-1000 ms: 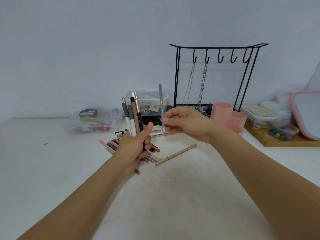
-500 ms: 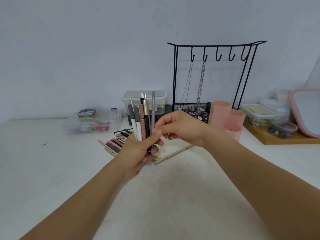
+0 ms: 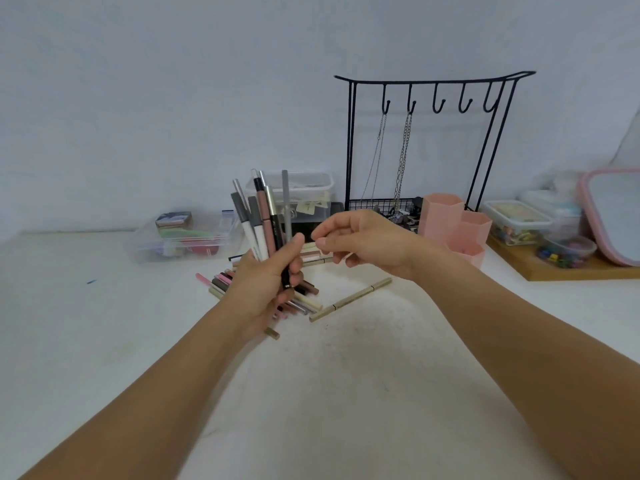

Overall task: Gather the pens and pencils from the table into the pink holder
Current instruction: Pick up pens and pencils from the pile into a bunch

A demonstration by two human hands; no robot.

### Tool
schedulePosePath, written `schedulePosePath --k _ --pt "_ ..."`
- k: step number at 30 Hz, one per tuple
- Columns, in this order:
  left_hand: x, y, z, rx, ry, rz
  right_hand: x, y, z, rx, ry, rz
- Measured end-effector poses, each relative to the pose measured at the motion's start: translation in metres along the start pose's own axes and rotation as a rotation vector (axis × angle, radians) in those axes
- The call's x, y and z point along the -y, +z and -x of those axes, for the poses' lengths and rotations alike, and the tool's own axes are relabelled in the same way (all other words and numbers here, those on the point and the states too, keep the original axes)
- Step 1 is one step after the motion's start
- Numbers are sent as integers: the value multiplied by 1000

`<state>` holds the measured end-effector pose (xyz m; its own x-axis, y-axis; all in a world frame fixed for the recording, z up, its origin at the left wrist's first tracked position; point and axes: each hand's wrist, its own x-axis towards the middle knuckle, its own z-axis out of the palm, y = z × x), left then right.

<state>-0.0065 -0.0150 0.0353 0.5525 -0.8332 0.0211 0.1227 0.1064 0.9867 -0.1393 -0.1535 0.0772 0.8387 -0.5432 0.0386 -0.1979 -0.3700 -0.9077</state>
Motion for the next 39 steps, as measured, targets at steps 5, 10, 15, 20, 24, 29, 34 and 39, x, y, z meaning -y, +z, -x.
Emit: schedulePosePath --k 5,10,15,20,24,29,34,39 --pt "-1 -6 -3 -90 -25 77 -17 24 -6 -91 -29 425" --pt "2 -6 -5 -135 -56 126 -36 51 -9 -137 -50 597" --pt "4 -8 -9 -175 -54 131 -37 57 -11 -229 14 667" --pt "4 -9 -13 -192 -26 127 -20 25 -8 -285 138 252" --pt "3 -8 -10 -166 -50 110 -5 -7 -3 -321 182 -275" --pt "2 -5 -6 -144 -98 104 6 -14 3 -244 202 -725" --pt "3 -2 -5 -26 -66 201 -5 15 1 -27 245 -980" --pt "3 -3 -6 11 -107 167 -8 38 3 161 190 -852"
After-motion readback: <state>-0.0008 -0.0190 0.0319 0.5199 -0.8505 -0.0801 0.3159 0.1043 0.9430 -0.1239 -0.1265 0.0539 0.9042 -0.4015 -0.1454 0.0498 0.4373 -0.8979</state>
